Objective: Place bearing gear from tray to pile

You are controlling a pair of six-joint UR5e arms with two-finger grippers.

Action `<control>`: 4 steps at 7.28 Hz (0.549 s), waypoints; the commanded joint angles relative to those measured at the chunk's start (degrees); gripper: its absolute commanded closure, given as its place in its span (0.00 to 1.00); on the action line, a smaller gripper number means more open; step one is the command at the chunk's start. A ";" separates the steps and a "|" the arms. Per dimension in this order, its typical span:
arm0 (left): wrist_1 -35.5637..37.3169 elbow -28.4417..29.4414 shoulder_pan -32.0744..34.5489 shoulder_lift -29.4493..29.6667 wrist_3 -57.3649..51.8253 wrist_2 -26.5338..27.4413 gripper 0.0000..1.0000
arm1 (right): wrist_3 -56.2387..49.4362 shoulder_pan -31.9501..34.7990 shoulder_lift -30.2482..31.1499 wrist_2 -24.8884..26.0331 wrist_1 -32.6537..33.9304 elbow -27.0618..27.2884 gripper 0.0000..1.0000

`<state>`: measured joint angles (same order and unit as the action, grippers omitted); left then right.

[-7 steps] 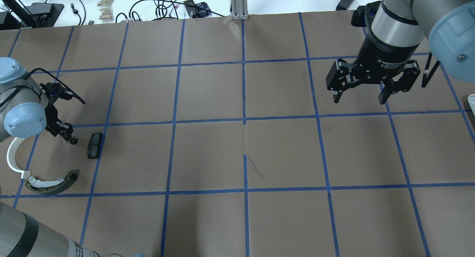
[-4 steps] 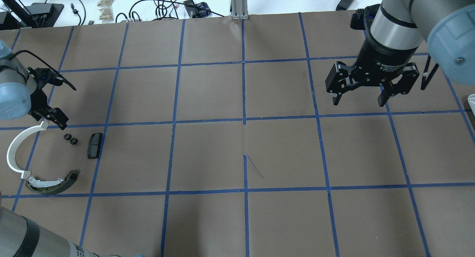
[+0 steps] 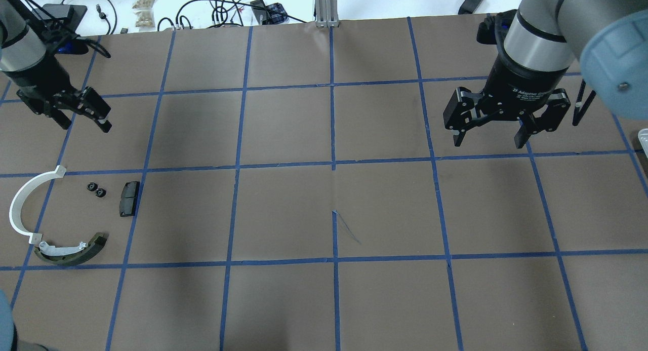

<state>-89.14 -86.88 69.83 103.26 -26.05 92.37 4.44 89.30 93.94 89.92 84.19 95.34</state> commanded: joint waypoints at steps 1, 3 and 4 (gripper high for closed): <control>-5.79 2.06 11.93 -7.52 21.39 -4.55 0.00 | -0.04 -0.01 0.01 -0.01 0.27 0.02 0.00; -5.87 2.59 19.87 -11.22 29.02 -4.56 0.00 | -0.13 -0.01 0.01 0.08 0.36 0.02 0.00; -5.79 2.59 21.47 -12.46 29.12 -5.35 0.00 | -0.13 -0.01 0.01 0.08 0.36 0.10 0.00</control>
<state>-94.87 -84.38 88.38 92.62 1.25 87.67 4.34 89.30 93.95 89.97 84.53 95.37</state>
